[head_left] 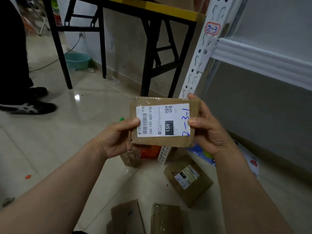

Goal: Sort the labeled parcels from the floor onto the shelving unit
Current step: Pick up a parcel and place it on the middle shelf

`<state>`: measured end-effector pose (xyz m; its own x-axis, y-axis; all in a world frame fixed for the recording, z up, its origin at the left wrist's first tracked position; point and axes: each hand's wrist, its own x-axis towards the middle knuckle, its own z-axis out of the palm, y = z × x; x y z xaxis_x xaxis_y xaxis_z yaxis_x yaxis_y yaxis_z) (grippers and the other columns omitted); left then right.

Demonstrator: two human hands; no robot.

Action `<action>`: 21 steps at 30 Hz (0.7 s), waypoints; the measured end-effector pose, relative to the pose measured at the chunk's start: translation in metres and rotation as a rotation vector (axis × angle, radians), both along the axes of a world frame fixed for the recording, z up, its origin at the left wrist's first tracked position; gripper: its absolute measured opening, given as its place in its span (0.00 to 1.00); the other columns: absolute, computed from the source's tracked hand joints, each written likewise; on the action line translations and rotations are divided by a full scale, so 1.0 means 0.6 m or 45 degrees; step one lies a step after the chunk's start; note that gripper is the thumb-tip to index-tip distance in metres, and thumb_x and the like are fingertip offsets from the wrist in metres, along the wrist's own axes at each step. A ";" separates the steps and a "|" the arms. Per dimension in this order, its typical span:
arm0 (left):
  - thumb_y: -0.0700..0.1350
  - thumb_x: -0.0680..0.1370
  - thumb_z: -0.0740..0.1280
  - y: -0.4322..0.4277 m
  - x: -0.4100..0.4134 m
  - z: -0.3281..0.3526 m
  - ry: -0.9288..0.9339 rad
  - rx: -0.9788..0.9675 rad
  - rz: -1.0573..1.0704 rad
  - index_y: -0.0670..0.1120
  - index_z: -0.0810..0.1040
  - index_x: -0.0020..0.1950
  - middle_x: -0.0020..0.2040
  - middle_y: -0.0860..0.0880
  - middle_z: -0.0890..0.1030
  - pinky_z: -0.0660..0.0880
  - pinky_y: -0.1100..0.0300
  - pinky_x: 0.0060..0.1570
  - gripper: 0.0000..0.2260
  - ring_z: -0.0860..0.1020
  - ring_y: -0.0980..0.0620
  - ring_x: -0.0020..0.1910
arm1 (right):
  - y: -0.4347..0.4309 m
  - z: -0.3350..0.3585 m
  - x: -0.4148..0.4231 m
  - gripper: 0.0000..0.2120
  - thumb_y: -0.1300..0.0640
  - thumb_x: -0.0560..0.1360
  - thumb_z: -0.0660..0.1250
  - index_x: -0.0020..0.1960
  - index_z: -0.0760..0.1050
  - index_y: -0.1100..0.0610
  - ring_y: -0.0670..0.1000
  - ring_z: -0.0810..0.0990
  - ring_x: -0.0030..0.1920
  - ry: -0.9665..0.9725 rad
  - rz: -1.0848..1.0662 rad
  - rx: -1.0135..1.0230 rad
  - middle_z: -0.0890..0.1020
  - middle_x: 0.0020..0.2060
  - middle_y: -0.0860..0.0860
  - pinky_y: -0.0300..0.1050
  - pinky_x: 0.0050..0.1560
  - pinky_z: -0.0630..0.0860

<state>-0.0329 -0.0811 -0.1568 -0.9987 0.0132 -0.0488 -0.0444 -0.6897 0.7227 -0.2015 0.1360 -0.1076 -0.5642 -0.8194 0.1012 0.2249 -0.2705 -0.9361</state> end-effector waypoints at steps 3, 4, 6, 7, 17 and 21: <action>0.40 0.70 0.76 -0.002 -0.005 0.012 0.082 -0.078 0.016 0.42 0.78 0.66 0.64 0.39 0.79 0.79 0.48 0.54 0.24 0.80 0.41 0.61 | 0.004 0.013 -0.006 0.32 0.63 0.70 0.71 0.72 0.72 0.48 0.61 0.76 0.64 0.022 -0.043 -0.034 0.79 0.62 0.57 0.65 0.69 0.70; 0.40 0.69 0.76 -0.004 -0.006 0.016 0.089 -0.094 0.023 0.42 0.79 0.65 0.64 0.39 0.80 0.80 0.48 0.54 0.24 0.80 0.41 0.61 | 0.004 0.016 -0.006 0.28 0.58 0.71 0.72 0.71 0.74 0.49 0.60 0.76 0.62 0.009 -0.091 -0.016 0.80 0.59 0.57 0.64 0.69 0.68; 0.40 0.66 0.78 -0.008 -0.008 0.021 0.061 -0.127 0.043 0.42 0.80 0.63 0.62 0.39 0.80 0.81 0.49 0.52 0.25 0.81 0.41 0.59 | 0.003 0.020 -0.004 0.23 0.48 0.72 0.72 0.66 0.78 0.52 0.57 0.77 0.59 0.010 -0.191 0.084 0.81 0.55 0.56 0.61 0.65 0.71; 0.41 0.65 0.78 -0.010 -0.009 0.024 0.032 -0.169 0.063 0.42 0.80 0.63 0.62 0.39 0.81 0.81 0.48 0.51 0.26 0.82 0.41 0.58 | 0.003 0.021 -0.003 0.25 0.44 0.71 0.72 0.65 0.79 0.53 0.56 0.79 0.58 0.034 -0.223 0.155 0.82 0.54 0.55 0.59 0.62 0.72; 0.45 0.71 0.70 0.004 -0.031 0.109 0.094 -0.421 0.826 0.36 0.63 0.73 0.44 0.48 0.80 0.75 0.58 0.41 0.34 0.79 0.53 0.39 | 0.016 0.026 0.009 0.30 0.63 0.67 0.74 0.66 0.69 0.56 0.58 0.82 0.54 0.109 0.097 0.384 0.81 0.60 0.62 0.56 0.59 0.80; 0.36 0.71 0.68 0.042 -0.044 0.166 0.396 -0.135 0.814 0.38 0.62 0.73 0.58 0.41 0.75 0.71 0.54 0.53 0.32 0.75 0.46 0.54 | 0.024 0.058 0.015 0.35 0.69 0.66 0.71 0.70 0.65 0.55 0.64 0.78 0.61 0.024 0.001 -0.035 0.76 0.67 0.65 0.60 0.64 0.76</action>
